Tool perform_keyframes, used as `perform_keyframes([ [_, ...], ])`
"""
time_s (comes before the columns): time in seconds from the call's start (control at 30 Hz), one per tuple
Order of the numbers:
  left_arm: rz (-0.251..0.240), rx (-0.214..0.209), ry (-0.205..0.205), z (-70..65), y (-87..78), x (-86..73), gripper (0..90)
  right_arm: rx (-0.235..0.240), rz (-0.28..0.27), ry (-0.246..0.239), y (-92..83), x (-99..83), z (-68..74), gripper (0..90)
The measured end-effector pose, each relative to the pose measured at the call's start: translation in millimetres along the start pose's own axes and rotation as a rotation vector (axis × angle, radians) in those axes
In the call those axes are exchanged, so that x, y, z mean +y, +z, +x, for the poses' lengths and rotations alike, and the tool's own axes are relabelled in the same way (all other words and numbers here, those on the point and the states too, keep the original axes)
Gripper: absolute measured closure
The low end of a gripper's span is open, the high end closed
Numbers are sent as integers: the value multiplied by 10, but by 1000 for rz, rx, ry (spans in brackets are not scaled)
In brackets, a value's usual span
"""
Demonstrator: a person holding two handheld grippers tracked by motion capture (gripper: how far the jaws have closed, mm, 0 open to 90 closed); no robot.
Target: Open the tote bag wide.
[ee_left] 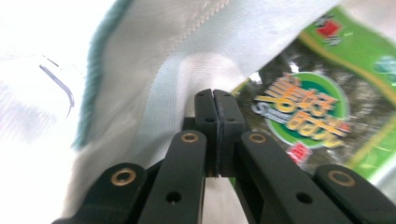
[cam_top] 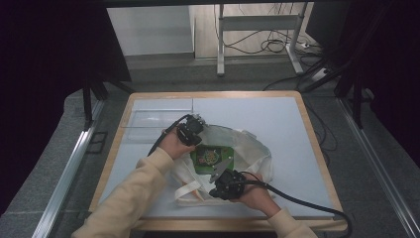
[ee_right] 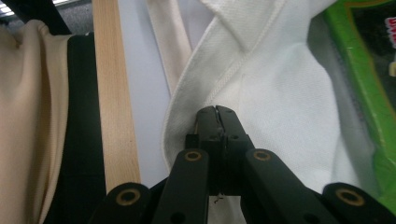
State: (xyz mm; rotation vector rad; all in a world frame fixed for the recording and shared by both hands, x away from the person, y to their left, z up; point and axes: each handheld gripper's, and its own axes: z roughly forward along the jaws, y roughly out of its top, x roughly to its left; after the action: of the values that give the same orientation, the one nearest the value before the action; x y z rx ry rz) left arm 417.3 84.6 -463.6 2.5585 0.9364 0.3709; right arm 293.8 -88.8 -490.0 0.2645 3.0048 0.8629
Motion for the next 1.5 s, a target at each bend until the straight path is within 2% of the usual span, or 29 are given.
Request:
perform_keyframes([
  [0.03,-20,-19,0,-7,-65,-28,900,-7,-3,0,-24,4,0,893],
  [0.13,-47,-32,8,-34,-150,-75,900,-22,-14,-1,-82,11,-1,892],
  [0.17,-79,-48,5,-69,-216,-127,900,-44,-25,9,-155,6,-8,892],
  [0.27,-121,-76,12,-104,-332,-231,900,-81,-47,31,-302,-35,-48,892],
  [0.3,-121,-76,12,-104,-332,-231,900,-94,-60,46,-362,-55,-69,892],
  [0.33,-153,-89,6,-129,-384,-304,900,-110,-73,57,-423,-77,-97,892],
  [0.37,-153,-89,6,-129,-384,-304,900,-124,-73,72,-480,-92,-118,892],
  [0.4,-183,-106,-9,-158,-420,-368,900,-141,-84,75,-534,-112,-131,892],
  [0.5,-196,-114,-8,-163,-446,-422,900,-164,-100,97,-641,-173,-170,892],
  [0.53,-202,-120,-14,-168,-458,-445,900,-164,-100,97,-641,-173,-170,892],
  [0.6,-209,-131,-17,-169,-481,-485,900,-194,-103,120,-688,-220,-213,892],
  [0.97,-266,-180,-43,-168,-590,-708,900,-227,-108,177,-732,-302,-303,892],
  [1.17,-290,-193,-58,-154,-672,-793,896,-230,-118,176,-767,-316,-301,891],
  [1.33,-310,-194,-62,-199,-730,-833,900,-239,-138,168,-802,-309,-282,888],
  [1.5,-307,-195,-62,-243,-739,-906,900,-243,-151,163,-836,-291,-262,885],
])
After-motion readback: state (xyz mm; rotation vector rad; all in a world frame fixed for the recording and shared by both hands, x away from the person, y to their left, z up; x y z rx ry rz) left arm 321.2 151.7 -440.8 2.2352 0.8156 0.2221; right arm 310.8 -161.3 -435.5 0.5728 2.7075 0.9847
